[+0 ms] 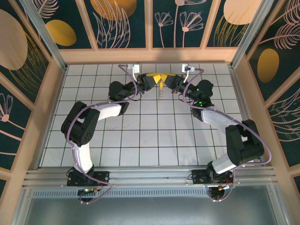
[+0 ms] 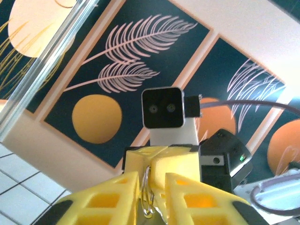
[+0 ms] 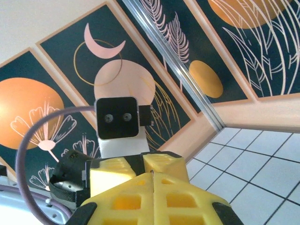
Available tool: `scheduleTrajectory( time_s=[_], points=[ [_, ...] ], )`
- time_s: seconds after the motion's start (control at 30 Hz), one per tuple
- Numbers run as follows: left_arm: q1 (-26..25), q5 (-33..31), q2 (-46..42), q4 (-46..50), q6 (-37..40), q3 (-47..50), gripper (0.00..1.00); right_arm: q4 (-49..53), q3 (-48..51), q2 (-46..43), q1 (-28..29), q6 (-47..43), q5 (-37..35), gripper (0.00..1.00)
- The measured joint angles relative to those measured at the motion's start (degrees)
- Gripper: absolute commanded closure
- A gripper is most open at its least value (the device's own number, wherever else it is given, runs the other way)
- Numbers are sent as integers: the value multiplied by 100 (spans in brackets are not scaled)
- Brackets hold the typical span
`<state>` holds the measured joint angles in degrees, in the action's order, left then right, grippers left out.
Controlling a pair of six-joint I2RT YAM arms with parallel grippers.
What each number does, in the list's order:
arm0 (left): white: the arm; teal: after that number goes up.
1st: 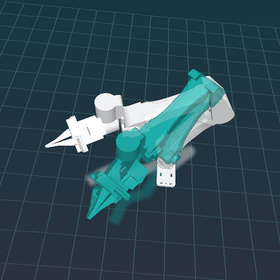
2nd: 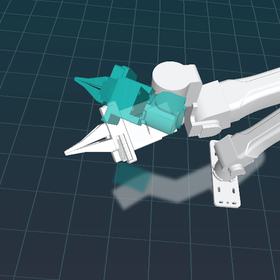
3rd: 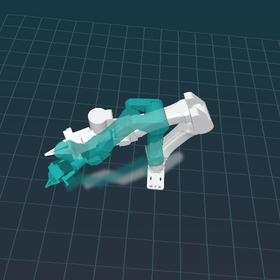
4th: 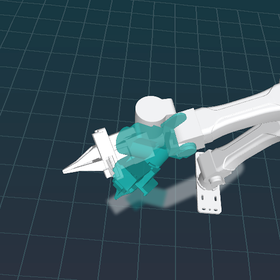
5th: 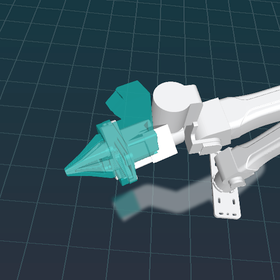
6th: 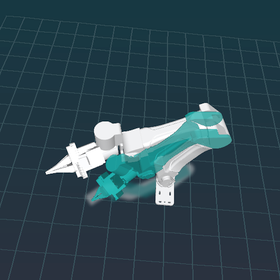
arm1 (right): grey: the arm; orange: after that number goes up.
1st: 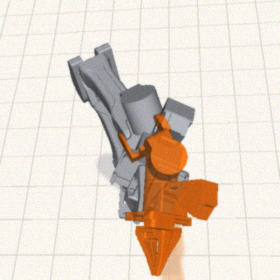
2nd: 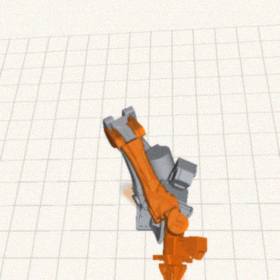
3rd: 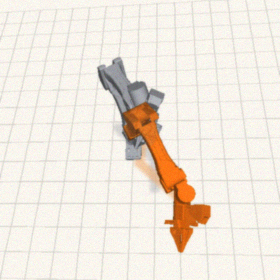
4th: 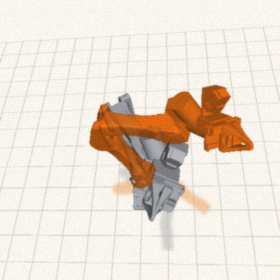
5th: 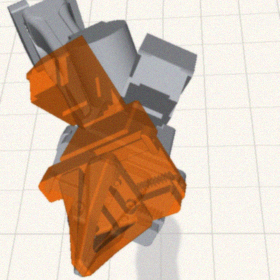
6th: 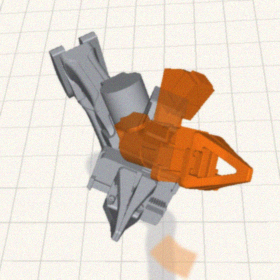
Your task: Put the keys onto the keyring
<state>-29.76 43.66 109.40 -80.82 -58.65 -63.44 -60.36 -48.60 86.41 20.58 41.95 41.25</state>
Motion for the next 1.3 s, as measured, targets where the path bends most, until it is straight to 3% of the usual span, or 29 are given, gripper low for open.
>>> scheduleTrajectory(
  time_s=[0.33, 0.7, 1.0, 1.3],
  points=[
    [13, 136, -748, 2354, 1814, -330, 54, 1464, -212, -205, -452, -918, 273, 100],
    [260, 693, -763, 3871, 2763, -872, 54, 2745, -542, -398, -518, -1908, 560, 100],
    [275, 1034, -647, 4009, 2747, -907, 54, 2076, -404, -310, -529, -1432, 822, 100],
    [275, 1154, -481, 3040, 1947, -807, 55, 1272, -297, -125, -529, -741, 914, 100]
  ],
)
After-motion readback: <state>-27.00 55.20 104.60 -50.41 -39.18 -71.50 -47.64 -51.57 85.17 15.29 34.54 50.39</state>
